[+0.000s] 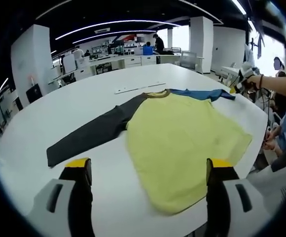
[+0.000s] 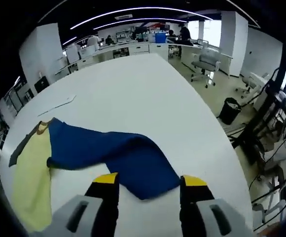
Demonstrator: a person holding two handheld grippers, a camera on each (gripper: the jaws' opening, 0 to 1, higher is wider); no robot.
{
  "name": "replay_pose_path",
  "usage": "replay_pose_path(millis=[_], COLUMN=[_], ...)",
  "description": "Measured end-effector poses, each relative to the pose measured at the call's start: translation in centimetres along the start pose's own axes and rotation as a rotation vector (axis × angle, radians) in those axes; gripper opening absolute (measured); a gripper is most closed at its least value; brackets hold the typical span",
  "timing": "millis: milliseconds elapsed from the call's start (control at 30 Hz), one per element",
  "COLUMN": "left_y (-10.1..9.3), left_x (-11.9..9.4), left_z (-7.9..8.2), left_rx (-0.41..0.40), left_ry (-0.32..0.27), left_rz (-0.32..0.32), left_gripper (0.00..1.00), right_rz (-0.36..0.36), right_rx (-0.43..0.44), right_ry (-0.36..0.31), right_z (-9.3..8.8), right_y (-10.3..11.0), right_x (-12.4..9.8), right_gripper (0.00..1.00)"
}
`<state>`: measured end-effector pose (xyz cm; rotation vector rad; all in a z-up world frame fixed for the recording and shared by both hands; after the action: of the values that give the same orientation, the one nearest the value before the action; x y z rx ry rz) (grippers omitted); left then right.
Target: Fold the garment on the visible template until the final outline fits inside the template.
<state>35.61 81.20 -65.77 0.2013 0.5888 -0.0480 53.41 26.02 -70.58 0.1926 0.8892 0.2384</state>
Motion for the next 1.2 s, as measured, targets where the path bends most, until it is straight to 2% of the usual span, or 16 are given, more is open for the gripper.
replay_pose_path(millis=[67, 100, 200, 367, 400, 500, 533, 667, 800, 1033, 1167, 1200], left_y=[0.0, 0.0, 0.1, 0.2, 0.2, 0.0, 0.0, 0.1, 0.0, -0.2, -0.1, -0.1], left_x=[0.0, 0.0, 0.0, 0.0, 0.0, 0.0, 0.0, 0.0, 0.0, -0.1, -0.1, -0.2], left_z=[0.0, -0.1, -0.1, -0.5, -0.5, -0.6, -0.6, -0.7, -0.8, -0.7, -0.7, -0.6], left_rx=[0.0, -0.003, -0.011, -0.011, -0.009, -0.001, 0.0, -0.005, 0.004, 0.034, 0.032, 0.034], left_ry=[-0.001, 0.001, 0.002, 0.016, 0.017, 0.021, 0.023, 0.029, 0.035, 0.034, 0.035, 0.03], left_rz=[-0.002, -0.002, -0.002, 0.003, 0.004, 0.001, 0.002, 0.013, 0.016, 0.015, 0.019, 0.019], left_gripper=[0.94, 0.93, 0.93, 0.91, 0.9, 0.89, 0.89, 0.87, 0.86, 0.85, 0.85, 0.85], right_rz=[-0.03, -0.044, -0.054, -0.041, -0.05, -0.054, -0.078, -0.107, -0.188, -0.159, -0.13, -0.14], right_rx=[0.065, 0.099, 0.089, 0.163, 0.192, 0.201, 0.175, 0.166, 0.067, 0.131, 0.116, 0.077], right_ry=[0.01, -0.007, -0.007, -0.032, -0.047, -0.046, -0.053, -0.037, 0.002, -0.031, -0.038, -0.029], right_z=[-0.8, -1.0, -1.1, -1.3, -1.3, -1.5, -1.3, -1.3, -1.4, -1.3, -1.1, -0.9], right_y=[-0.2, -0.3, -0.4, 0.0, 0.0, -0.1, -0.3, -0.1, -0.7, -1.3, -1.7, -2.1], right_x=[-0.1, -0.1, 0.1, 0.9, 1.1, 1.5, 1.5, 1.7, 1.5, 1.3, 0.7, 0.2], right_gripper=[0.46, 0.45, 0.41, 0.35, 0.31, 0.21, 0.19, 0.17, 0.06, 0.0, 0.0, 0.0])
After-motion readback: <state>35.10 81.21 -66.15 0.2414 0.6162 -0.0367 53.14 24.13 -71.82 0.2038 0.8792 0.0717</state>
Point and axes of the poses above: the point that each gripper's makers call its tool centre point, and the gripper's own axes: x roughly forward along the fingers, y roughly to its left, z roughly out of its top, the point moved 4 cm from there along -x, roughly backward along the fingers, and after that the axes turned 14 degrees about z, right-handed, at the moved point
